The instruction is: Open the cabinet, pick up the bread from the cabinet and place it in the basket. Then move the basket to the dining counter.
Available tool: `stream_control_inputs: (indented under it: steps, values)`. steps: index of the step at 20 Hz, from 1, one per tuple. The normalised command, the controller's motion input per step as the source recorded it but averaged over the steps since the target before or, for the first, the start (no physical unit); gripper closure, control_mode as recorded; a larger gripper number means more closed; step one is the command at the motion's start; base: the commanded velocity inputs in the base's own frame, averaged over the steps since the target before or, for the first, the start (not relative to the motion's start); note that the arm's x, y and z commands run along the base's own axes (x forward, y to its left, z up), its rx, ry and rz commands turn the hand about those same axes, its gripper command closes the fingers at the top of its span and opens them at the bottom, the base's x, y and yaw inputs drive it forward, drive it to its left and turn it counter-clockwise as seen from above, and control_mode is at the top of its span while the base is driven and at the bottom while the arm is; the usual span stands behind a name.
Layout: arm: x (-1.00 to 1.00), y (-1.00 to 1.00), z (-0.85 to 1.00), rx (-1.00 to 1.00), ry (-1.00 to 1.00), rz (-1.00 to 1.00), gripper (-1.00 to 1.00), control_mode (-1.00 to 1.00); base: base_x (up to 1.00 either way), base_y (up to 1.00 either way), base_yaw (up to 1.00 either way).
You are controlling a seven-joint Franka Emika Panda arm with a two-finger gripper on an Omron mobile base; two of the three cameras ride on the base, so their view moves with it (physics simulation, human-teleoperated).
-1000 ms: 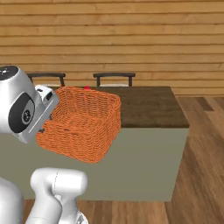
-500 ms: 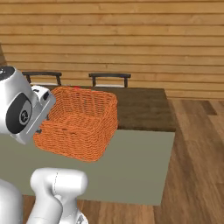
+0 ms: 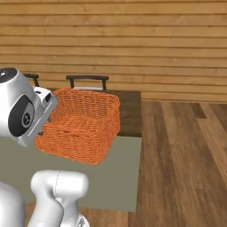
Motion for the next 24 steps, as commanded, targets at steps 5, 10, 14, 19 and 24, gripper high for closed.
stream_control_inputs:
  steps: [5,10,14,19,24]
  values:
    - [0.0,0.0,0.0,0.0,0.0,0.0,1.0,1.0,0.42,-0.13,0.11]
    - [0.0,0.0,0.0,0.0,0.0,0.0,1.0,1.0,0.51,0.04,0.0]
    - [0.0,0.0,0.0,0.0,0.0,0.0,1.0,1.0,0.7,0.11,0.0]
    - [0.0,0.0,0.0,0.0,0.0,0.0,1.0,1.0,0.42,0.0,0.0]
    - [0.0,0.0,0.0,0.0,0.0,0.0,1.0,1.0,0.43,0.01,0.0]
